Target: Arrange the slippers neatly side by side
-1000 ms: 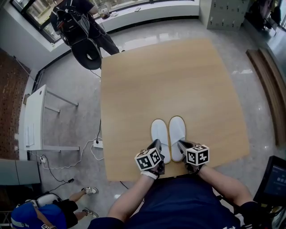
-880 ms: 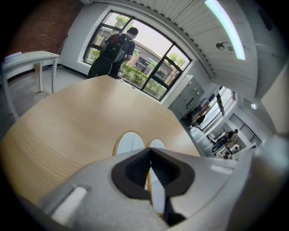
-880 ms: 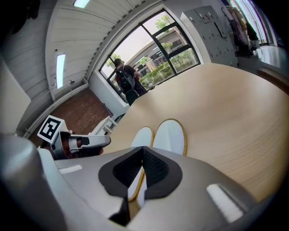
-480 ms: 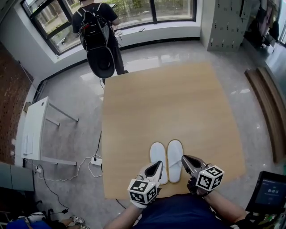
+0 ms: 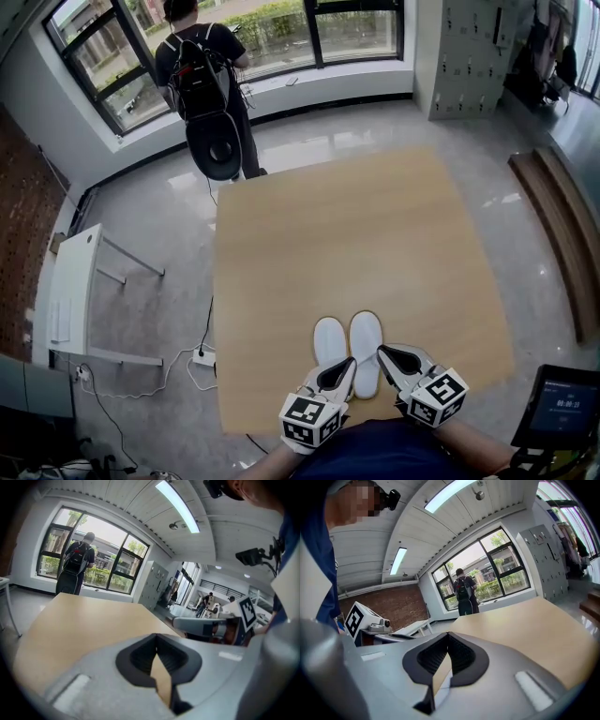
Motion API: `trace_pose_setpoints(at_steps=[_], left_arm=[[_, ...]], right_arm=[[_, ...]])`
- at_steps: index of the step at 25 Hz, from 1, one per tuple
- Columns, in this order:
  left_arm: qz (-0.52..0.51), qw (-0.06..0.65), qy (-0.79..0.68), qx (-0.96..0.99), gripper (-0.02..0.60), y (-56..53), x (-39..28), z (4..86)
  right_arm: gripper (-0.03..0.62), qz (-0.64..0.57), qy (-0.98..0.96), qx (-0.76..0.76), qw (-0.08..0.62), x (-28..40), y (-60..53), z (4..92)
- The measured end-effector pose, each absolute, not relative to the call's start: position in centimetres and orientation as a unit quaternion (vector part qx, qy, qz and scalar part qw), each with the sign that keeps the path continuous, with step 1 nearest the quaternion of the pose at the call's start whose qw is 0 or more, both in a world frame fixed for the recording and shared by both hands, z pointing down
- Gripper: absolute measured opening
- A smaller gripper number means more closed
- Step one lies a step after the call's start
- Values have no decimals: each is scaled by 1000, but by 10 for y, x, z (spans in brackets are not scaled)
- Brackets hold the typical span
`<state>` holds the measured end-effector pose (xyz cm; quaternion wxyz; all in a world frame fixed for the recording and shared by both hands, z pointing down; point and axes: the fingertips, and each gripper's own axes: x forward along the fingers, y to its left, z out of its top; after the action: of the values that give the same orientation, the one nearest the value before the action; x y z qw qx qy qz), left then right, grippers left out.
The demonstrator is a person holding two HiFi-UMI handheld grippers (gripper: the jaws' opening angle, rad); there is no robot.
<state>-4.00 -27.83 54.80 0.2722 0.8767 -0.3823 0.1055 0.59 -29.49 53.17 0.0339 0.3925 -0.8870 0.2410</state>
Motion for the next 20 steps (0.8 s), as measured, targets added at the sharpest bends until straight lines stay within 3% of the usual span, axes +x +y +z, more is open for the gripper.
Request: trace_pose_setpoints(at_steps=[20], left_arm=[[108,270,-385,876,4,-280,-40,549]], right_arm=[[11,217,-893,391,45,4,-292,530]])
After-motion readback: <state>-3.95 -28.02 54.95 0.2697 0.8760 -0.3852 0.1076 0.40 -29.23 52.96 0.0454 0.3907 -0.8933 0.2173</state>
